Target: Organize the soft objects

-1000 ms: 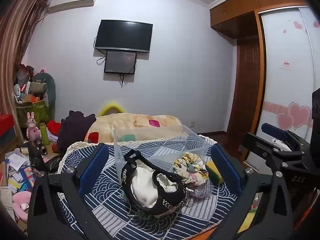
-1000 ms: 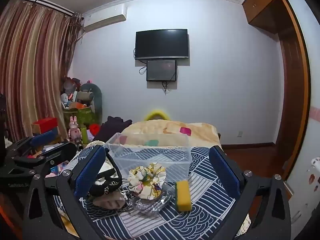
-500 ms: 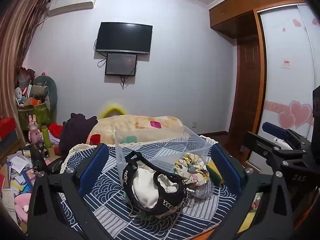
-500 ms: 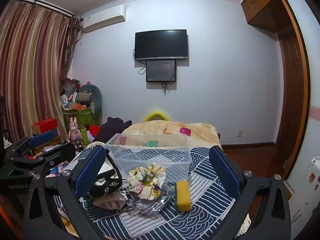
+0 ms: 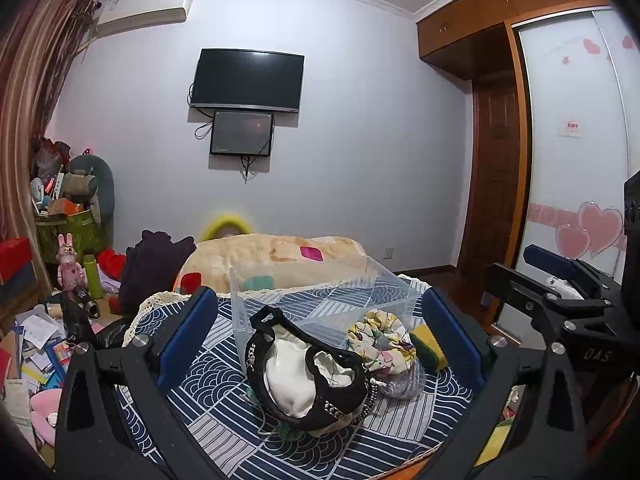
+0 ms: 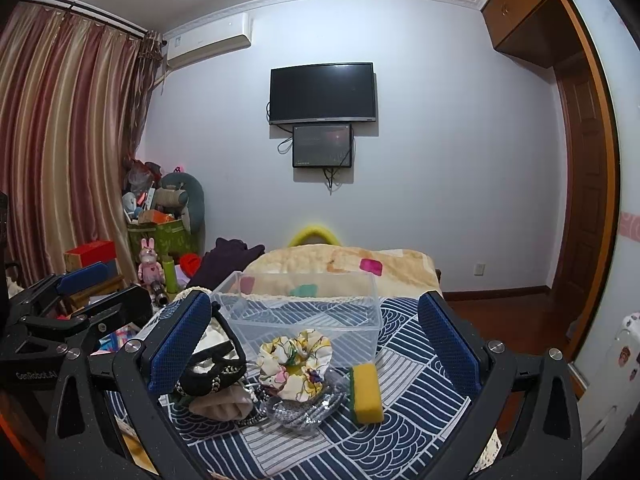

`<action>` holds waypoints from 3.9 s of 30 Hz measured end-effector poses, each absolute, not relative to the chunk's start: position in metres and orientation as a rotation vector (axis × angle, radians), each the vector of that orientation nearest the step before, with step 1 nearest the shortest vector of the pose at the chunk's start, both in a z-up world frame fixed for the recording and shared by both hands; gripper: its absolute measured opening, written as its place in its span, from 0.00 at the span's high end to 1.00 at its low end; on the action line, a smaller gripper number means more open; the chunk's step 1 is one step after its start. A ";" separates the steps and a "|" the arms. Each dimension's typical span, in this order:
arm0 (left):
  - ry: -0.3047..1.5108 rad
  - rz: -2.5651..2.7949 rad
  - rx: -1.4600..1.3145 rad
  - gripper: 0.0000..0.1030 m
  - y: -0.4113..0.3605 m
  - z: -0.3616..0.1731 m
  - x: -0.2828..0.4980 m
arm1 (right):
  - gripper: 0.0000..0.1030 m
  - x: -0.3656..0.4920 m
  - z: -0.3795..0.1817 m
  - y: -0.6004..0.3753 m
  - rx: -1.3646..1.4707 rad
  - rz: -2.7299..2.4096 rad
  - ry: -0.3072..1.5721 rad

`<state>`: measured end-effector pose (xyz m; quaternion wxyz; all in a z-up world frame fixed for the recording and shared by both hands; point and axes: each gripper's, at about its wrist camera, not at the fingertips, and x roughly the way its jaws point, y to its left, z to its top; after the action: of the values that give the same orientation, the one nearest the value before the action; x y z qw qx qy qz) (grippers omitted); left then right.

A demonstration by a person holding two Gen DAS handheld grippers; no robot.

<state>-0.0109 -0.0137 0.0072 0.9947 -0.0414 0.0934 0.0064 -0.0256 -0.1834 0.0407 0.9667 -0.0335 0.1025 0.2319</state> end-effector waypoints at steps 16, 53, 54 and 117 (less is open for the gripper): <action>0.184 0.017 -0.078 0.00 -0.014 0.009 -0.011 | 0.00 -0.027 0.041 -0.184 -0.064 0.473 0.203; 0.194 -0.004 -0.075 0.00 -0.021 0.006 -0.011 | 0.00 -0.025 0.041 -0.184 -0.044 0.488 0.218; 0.198 -0.004 -0.080 0.00 -0.021 0.005 -0.009 | 0.00 -0.024 0.040 -0.185 -0.040 0.491 0.223; 0.337 0.044 -0.209 0.84 0.028 -0.028 0.040 | 0.84 0.033 -0.007 -0.167 -0.066 0.515 0.445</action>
<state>0.0401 0.0282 -0.0285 0.9802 -0.1038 0.1672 0.0219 0.0327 -0.1672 -0.0067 0.9422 -0.0322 0.2183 0.2523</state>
